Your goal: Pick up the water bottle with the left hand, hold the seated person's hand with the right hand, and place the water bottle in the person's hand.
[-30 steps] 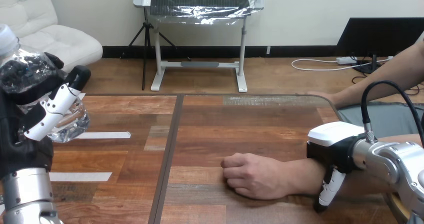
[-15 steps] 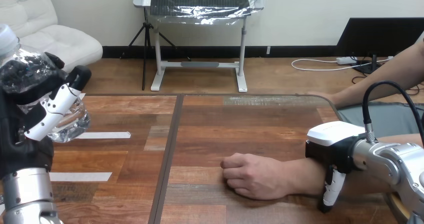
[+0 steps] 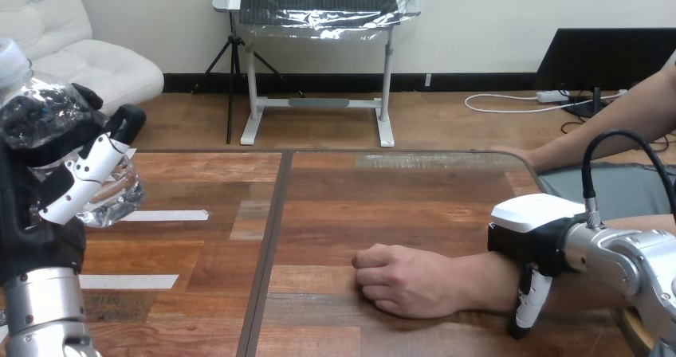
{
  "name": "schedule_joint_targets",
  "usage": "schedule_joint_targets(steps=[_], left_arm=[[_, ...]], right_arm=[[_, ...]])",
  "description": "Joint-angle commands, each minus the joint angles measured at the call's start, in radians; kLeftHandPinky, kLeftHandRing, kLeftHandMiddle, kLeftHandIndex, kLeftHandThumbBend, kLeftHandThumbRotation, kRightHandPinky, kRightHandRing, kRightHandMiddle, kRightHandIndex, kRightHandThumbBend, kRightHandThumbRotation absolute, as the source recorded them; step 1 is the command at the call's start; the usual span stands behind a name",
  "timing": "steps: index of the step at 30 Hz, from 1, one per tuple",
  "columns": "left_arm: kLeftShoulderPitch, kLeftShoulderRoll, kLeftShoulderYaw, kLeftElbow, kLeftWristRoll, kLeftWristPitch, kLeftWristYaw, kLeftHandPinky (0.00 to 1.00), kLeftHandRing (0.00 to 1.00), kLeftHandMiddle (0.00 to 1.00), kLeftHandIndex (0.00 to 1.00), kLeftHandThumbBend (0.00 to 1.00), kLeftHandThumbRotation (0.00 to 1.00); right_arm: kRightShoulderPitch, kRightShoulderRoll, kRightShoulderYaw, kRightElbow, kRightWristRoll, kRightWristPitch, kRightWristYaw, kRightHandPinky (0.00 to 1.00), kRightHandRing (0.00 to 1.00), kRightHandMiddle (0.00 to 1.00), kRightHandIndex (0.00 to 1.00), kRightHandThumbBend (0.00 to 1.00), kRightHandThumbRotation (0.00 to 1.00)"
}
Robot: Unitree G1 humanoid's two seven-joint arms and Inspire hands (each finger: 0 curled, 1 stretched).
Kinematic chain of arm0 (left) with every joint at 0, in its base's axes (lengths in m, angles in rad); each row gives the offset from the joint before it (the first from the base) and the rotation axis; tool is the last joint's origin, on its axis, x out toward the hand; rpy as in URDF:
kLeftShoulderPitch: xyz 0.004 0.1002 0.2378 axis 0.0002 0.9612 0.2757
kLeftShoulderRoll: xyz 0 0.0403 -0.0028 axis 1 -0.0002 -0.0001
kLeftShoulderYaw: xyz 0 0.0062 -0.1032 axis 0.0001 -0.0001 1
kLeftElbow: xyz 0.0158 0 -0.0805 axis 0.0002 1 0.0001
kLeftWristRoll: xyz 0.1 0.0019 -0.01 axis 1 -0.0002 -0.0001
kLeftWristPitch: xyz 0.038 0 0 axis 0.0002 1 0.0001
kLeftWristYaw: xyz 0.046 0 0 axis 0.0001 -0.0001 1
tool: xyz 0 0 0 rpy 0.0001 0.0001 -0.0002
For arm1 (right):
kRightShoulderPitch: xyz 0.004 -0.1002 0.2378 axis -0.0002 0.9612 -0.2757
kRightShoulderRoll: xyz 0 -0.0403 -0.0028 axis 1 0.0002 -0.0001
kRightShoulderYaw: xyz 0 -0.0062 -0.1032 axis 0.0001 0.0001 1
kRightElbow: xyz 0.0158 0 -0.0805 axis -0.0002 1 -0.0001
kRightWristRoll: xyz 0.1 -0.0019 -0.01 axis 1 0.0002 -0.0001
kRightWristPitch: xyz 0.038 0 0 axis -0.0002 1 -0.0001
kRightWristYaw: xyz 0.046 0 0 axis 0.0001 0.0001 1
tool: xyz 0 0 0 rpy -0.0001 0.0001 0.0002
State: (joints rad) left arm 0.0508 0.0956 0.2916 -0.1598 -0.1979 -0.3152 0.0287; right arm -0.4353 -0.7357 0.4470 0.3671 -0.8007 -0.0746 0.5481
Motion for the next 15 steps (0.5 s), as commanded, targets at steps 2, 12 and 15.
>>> schedule_joint_targets(steps=[2,12,15], left_arm=[[-0.052,0.001,-0.011,-0.050,0.009,-0.012,0.001,0.20,0.25,0.31,0.37,0.45,0.00],[-0.050,-0.006,-0.015,-0.055,0.010,-0.006,0.005,0.19,0.25,0.31,0.37,0.45,0.00],[-0.051,-0.005,-0.015,-0.050,0.005,-0.011,0.001,0.19,0.25,0.31,0.37,0.45,0.00]], right_arm=[[0.080,0.009,0.005,0.061,0.039,-0.002,0.006,0.17,0.24,0.31,0.31,0.82,0.00],[0.079,0.005,-0.011,0.070,0.059,-0.016,-0.006,0.17,0.23,0.30,0.29,0.79,0.00],[0.081,0.004,-0.019,0.068,0.066,-0.018,-0.013,0.16,0.23,0.30,0.29,0.79,0.01]])
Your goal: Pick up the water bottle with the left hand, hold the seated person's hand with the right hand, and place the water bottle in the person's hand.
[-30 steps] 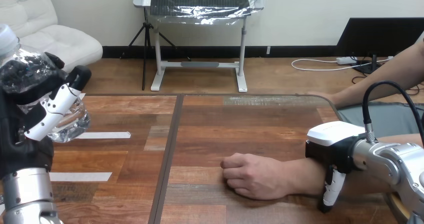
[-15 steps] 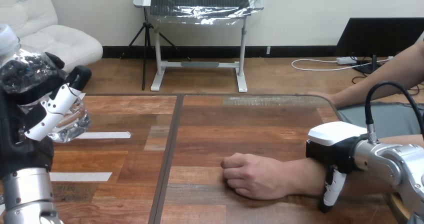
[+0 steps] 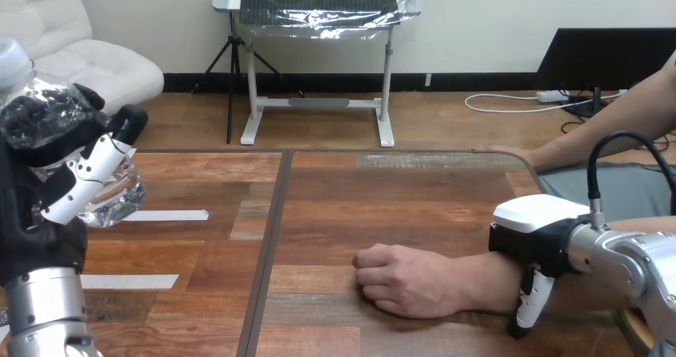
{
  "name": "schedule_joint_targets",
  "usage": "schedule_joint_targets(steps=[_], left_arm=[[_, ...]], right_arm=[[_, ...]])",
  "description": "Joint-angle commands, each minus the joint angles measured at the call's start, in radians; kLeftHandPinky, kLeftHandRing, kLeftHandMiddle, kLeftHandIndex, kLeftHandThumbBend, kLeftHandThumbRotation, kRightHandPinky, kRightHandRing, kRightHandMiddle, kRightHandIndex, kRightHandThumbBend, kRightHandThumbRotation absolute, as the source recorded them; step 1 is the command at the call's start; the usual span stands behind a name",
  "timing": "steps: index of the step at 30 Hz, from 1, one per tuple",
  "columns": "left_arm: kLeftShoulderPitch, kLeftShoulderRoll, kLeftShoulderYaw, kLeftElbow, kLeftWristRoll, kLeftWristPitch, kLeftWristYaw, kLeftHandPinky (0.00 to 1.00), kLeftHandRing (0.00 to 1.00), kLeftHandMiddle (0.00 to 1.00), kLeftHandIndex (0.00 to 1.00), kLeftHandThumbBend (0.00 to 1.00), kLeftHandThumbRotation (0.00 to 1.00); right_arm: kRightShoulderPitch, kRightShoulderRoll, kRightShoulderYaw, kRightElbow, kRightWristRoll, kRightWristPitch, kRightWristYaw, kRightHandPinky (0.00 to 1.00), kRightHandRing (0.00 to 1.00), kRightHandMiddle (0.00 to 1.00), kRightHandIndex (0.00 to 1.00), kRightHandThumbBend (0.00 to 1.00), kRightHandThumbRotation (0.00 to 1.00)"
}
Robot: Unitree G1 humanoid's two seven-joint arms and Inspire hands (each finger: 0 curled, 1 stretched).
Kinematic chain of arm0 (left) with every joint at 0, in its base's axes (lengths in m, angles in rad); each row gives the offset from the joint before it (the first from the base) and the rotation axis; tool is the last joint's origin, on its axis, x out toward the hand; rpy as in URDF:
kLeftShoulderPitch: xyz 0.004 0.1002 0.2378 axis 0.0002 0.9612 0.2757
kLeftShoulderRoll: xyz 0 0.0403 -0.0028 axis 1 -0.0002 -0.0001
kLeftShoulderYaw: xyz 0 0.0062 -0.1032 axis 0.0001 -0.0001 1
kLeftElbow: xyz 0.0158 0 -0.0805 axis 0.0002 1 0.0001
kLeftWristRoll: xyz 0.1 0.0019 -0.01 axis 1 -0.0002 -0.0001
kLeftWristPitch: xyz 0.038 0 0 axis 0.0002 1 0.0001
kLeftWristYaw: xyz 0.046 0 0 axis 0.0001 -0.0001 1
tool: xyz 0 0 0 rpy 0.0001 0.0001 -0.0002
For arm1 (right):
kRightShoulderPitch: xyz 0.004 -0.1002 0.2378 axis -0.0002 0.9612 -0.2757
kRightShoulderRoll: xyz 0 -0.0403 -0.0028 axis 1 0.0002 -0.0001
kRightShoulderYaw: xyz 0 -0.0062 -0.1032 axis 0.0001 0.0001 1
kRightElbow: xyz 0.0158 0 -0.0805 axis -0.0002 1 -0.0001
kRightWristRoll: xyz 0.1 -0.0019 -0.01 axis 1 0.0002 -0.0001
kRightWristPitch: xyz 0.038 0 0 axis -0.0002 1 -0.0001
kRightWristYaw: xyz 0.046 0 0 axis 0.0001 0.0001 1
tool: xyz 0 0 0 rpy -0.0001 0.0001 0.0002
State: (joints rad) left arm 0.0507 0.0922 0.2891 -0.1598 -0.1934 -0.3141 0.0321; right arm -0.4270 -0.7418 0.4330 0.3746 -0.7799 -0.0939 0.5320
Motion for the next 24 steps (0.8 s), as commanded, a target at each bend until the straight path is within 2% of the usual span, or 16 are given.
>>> schedule_joint_targets(steps=[1,11,17,24], left_arm=[[-0.051,-0.002,-0.013,-0.048,-0.003,-0.013,-0.005,0.19,0.25,0.31,0.37,0.45,0.00],[-0.050,0.004,-0.015,-0.029,-0.001,-0.032,-0.022,0.19,0.25,0.31,0.37,0.43,0.00],[-0.051,0.003,-0.015,-0.016,0.005,-0.044,-0.028,0.19,0.25,0.31,0.38,0.44,0.00],[-0.050,-0.002,-0.017,-0.008,0.042,-0.050,-0.011,0.20,0.25,0.31,0.38,0.47,0.00]], right_arm=[[0.073,0.009,-0.007,0.059,0.047,-0.001,0.002,0.16,0.23,0.30,0.29,0.79,0.01],[0.073,0.002,-0.035,0.044,0.073,-0.005,0.000,0.17,0.23,0.31,0.32,0.79,0.03],[0.074,-0.006,-0.056,0.017,0.091,0.000,0.012,0.18,0.25,0.32,0.33,0.79,0.04],[0.077,-0.012,-0.086,-0.033,0.113,0.032,0.045,0.21,0.29,0.38,0.39,0.77,0.05]])
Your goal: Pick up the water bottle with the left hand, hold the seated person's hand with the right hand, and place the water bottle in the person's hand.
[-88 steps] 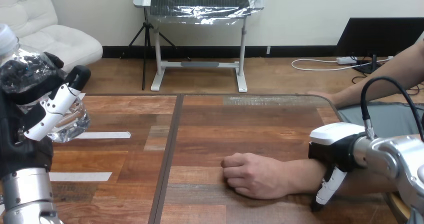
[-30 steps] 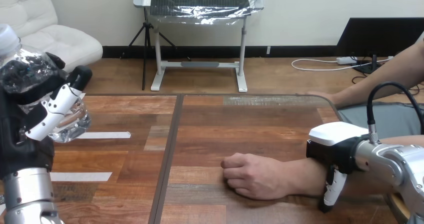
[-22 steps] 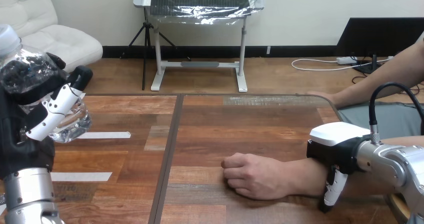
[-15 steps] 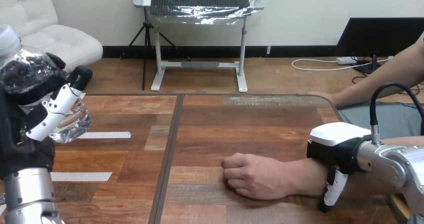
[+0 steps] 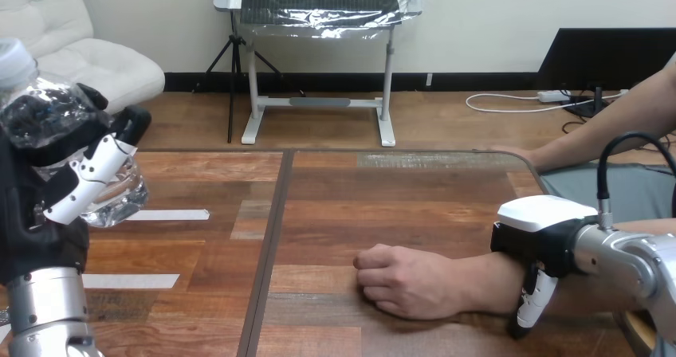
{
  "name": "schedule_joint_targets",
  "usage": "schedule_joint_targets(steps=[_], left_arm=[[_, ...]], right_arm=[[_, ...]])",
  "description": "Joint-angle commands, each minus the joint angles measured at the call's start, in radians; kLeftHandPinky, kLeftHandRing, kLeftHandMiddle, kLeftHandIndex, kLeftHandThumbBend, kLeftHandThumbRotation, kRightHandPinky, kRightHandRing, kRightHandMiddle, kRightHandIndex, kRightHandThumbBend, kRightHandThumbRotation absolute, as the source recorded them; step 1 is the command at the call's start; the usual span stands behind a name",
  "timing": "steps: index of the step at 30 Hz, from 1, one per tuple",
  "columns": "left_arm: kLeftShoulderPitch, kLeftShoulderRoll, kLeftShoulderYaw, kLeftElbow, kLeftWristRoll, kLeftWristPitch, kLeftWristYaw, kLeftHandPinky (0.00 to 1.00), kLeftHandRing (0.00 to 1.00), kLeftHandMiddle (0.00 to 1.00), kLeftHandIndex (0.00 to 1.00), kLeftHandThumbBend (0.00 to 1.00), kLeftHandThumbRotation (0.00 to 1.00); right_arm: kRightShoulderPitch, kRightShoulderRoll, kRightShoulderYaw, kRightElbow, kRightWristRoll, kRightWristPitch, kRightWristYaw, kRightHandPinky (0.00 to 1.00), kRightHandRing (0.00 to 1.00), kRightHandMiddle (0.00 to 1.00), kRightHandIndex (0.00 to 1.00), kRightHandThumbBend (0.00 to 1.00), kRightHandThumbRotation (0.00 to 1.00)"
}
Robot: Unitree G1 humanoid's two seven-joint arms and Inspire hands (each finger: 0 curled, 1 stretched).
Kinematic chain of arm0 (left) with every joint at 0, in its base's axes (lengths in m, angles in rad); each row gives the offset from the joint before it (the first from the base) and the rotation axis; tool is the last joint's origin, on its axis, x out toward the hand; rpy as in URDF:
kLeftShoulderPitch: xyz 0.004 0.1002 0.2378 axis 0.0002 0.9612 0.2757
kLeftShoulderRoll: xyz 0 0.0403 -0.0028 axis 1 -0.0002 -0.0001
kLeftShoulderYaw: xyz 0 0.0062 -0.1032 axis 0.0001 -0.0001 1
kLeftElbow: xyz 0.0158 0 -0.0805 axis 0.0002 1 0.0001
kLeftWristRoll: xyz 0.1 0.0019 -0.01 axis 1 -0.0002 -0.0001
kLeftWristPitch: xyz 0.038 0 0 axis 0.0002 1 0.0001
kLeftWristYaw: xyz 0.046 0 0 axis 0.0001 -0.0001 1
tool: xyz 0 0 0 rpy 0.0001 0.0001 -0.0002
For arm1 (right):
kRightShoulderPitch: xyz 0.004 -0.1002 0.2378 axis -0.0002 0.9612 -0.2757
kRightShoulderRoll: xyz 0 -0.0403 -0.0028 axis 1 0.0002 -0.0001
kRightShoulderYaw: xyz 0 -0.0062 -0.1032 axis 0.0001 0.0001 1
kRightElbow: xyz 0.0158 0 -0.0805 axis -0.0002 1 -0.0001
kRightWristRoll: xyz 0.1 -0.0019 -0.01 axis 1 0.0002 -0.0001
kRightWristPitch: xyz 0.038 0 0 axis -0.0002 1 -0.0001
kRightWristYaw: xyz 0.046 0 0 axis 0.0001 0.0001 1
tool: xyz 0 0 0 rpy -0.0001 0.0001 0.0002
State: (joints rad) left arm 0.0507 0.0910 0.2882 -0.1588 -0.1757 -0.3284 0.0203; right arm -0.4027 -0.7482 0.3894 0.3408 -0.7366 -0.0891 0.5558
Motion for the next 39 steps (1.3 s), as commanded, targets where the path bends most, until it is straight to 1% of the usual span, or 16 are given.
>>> schedule_joint_targets(steps=[1,6,14,17,18,19,23,24,26,29,33,35,38,39], left_arm=[[-0.050,-0.001,-0.016,-0.008,0.026,-0.036,0.001,0.20,0.25,0.31,0.38,0.47,0.00],[-0.052,-0.004,-0.018,-0.001,0.031,-0.042,0.000,0.20,0.25,0.31,0.38,0.48,0.00],[-0.053,-0.004,-0.019,0.009,0.038,-0.051,-0.003,0.21,0.26,0.32,0.38,0.49,0.00],[-0.053,-0.005,-0.020,0.009,0.035,-0.050,-0.006,0.21,0.26,0.32,0.38,0.49,0.00],[-0.053,-0.005,-0.021,0.009,0.036,-0.049,-0.006,0.21,0.26,0.32,0.38,0.49,0.00],[-0.053,-0.006,-0.021,0.009,0.036,-0.049,-0.006,0.21,0.26,0.32,0.38,0.49,0.00],[-0.052,-0.007,-0.022,0.006,0.044,-0.045,-0.002,0.21,0.26,0.32,0.38,0.50,0.00],[-0.053,-0.006,-0.022,0.010,0.052,-0.054,-0.001,0.21,0.26,0.32,0.38,0.51,0.00],[-0.055,-0.005,-0.021,0.015,0.060,-0.067,-0.001,0.21,0.26,0.32,0.38,0.51,0.00],[-0.054,-0.011,-0.023,0.010,0.029,-0.053,-0.014,0.20,0.26,0.32,0.38,0.51,0.00],[-0.055,-0.009,-0.023,0.010,0.046,-0.056,-0.008,0.20,0.26,0.32,0.38,0.50,0.00],[-0.055,-0.012,-0.024,0.007,0.047,-0.053,-0.005,0.20,0.26,0.32,0.38,0.50,0.00],[-0.056,-0.011,-0.024,0.010,0.046,-0.060,-0.008,0.20,0.26,0.32,0.38,0.51,0.00],[-0.055,-0.012,-0.023,0.009,0.046,-0.057,-0.006,0.20,0.26,0.32,0.38,0.51,0.00]], right_arm=[[0.054,-0.006,-0.047,-0.003,0.073,0.025,0.021,0.22,0.30,0.38,0.39,0.77,0.05],[0.057,-0.011,-0.069,-0.022,0.095,0.021,0.022,0.23,0.31,0.40,0.41,0.77,0.04],[0.058,-0.015,-0.095,-0.058,0.111,0.044,0.028,0.17,0.23,0.32,0.34,0.77,0.03],[0.059,-0.017,-0.106,-0.070,0.121,0.044,0.026,0.14,0.20,0.29,0.30,0.77,0.04],[0.058,-0.019,-0.112,-0.077,0.127,0.046,0.028,0.14,0.20,0.29,0.30,0.77,0.04],[0.057,-0.020,-0.117,-0.082,0.131,0.048,0.030,0.13,0.19,0.27,0.28,0.77,0.04],[0.053,-0.025,-0.126,-0.103,0.139,0.059,0.040,0.11,0.17,0.26,0.26,0.77,0.04],[0.051,-0.028,-0.128,-0.109,0.140,0.059,0.041,0.11,0.17,0.25,0.25,0.77,0.04],[0.048,-0.031,-0.129,-0.116,0.142,0.059,0.041,0.12,0.19,0.27,0.27,0.77,0.05],[0.046,-0.033,-0.134,-0.127,0.147,0.065,0.044,0.13,0.19,0.28,0.29,0.78,0.05],[0.044,-0.034,-0.141,-0.145,0.160,0.073,0.049,0.13,0.20,0.28,0.30,0.78,0.05],[0.043,-0.034,-0.143,-0.147,0.165,0.074,0.051,0.15,0.21,0.30,0.33,0.77,0.05],[0.037,-0.033,-0.143,-0.138,0.176,0.067,0.055,0.15,0.21,0.30,0.32,0.77,0.06],[0.038,-0.032,-0.141,-0.146,0.172,0.075,0.057,0.15,0.21,0.29,0.32,0.77,0.06]])
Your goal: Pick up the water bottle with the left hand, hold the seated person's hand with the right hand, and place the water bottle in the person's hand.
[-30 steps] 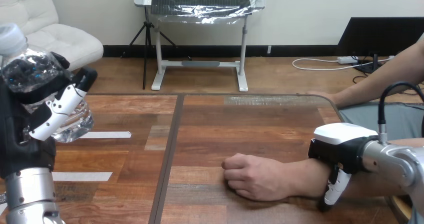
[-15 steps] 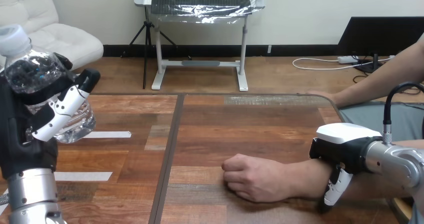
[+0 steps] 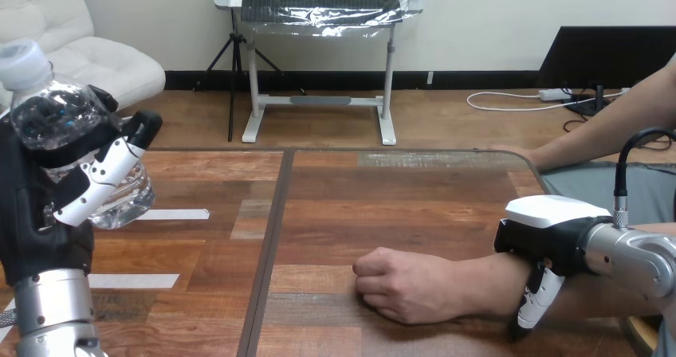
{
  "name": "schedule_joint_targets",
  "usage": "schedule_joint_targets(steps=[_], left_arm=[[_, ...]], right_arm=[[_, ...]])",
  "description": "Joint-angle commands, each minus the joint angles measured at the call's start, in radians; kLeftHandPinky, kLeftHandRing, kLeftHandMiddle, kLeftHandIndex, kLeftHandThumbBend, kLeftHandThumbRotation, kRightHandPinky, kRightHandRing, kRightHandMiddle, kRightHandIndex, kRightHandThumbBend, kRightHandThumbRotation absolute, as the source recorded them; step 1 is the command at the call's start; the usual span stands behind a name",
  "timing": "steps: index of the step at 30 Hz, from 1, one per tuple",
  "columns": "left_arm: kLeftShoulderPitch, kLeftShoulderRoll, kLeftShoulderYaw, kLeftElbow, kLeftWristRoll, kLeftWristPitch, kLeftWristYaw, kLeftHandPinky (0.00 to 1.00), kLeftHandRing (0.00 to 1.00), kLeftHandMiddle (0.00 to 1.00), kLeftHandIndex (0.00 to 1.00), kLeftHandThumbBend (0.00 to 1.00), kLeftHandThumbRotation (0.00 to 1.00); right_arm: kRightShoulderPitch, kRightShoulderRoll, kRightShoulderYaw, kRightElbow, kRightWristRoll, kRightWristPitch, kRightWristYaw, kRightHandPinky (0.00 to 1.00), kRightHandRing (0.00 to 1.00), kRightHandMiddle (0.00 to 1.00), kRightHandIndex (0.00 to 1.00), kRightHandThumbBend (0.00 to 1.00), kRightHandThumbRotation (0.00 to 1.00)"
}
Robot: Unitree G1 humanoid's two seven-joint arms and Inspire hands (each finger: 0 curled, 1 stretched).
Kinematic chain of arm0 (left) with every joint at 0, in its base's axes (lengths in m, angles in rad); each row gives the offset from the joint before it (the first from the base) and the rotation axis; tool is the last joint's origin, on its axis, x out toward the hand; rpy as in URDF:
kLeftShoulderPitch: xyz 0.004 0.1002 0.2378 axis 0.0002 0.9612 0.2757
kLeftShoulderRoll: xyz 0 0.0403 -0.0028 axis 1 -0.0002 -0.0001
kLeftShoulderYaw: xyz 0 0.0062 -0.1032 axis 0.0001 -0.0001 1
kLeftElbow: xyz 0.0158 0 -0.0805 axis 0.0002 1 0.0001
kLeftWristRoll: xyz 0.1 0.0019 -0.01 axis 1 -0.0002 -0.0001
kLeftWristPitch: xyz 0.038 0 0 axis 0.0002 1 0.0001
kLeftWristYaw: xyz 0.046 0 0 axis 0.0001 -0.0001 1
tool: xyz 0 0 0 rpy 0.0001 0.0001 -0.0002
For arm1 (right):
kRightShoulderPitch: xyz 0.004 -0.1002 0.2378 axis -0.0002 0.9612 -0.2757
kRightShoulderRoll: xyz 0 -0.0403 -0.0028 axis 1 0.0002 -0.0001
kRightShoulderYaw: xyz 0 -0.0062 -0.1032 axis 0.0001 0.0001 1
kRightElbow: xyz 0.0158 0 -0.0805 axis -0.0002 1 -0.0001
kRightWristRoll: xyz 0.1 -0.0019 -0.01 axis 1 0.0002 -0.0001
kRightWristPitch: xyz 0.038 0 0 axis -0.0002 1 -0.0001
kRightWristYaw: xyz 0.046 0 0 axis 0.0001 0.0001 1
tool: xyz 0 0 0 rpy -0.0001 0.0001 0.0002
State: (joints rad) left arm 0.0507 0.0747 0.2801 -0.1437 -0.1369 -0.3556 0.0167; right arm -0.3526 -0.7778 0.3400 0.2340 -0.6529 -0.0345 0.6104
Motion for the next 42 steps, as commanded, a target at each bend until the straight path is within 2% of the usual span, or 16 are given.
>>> schedule_joint_targets(steps=[1,9,13,19,25,28,42], left_arm=[[-0.055,0.003,-0.015,-0.008,0.008,-0.026,-0.001,0.20,0.26,0.32,0.38,0.51,0.00],[-0.053,0.005,-0.012,-0.013,0.024,-0.027,0.009,0.20,0.26,0.32,0.38,0.52,0.00],[-0.051,0.002,-0.012,-0.022,-0.002,-0.011,-0.001,0.20,0.26,0.32,0.38,0.51,0.00],[-0.051,0.005,-0.009,-0.015,0.006,-0.026,0.000,0.20,0.26,0.32,0.38,0.51,0.00],[-0.047,0.005,-0.009,-0.023,-0.005,-0.016,-0.006,0.20,0.26,0.32,0.38,0.50,0.00],[-0.047,0.008,-0.007,-0.018,0.031,-0.032,0.009,0.20,0.26,0.32,0.38,0.50,0.00],[-0.044,0.001,-0.009,-0.030,0.012,-0.016,0.007,0.20,0.26,0.32,0.38,0.50,0.00]], right_arm=[[-0.012,-0.003,-0.090,-0.045,0.085,0.027,0.003,0.15,0.21,0.30,0.33,0.77,0.06],[-0.008,-0.001,-0.083,-0.064,0.081,0.038,0.001,0.14,0.20,0.29,0.33,0.79,0.05],[-0.008,-0.001,-0.079,-0.057,0.084,0.021,-0.009,0.13,0.19,0.28,0.32,0.79,0.06],[-0.005,0.000,-0.076,-0.069,0.083,0.036,0.001,0.12,0.19,0.27,0.31,0.79,0.06],[-0.006,0.002,-0.067,-0.059,0.074,0.032,-0.008,0.12,0.18,0.27,0.31,0.79,0.06],[-0.007,0.001,-0.064,-0.052,0.073,0.023,-0.012,0.12,0.18,0.27,0.31,0.79,0.06],[-0.003,0.005,-0.060,-0.041,0.067,0.021,-0.023,0.13,0.19,0.27,0.32,0.80,0.06]])
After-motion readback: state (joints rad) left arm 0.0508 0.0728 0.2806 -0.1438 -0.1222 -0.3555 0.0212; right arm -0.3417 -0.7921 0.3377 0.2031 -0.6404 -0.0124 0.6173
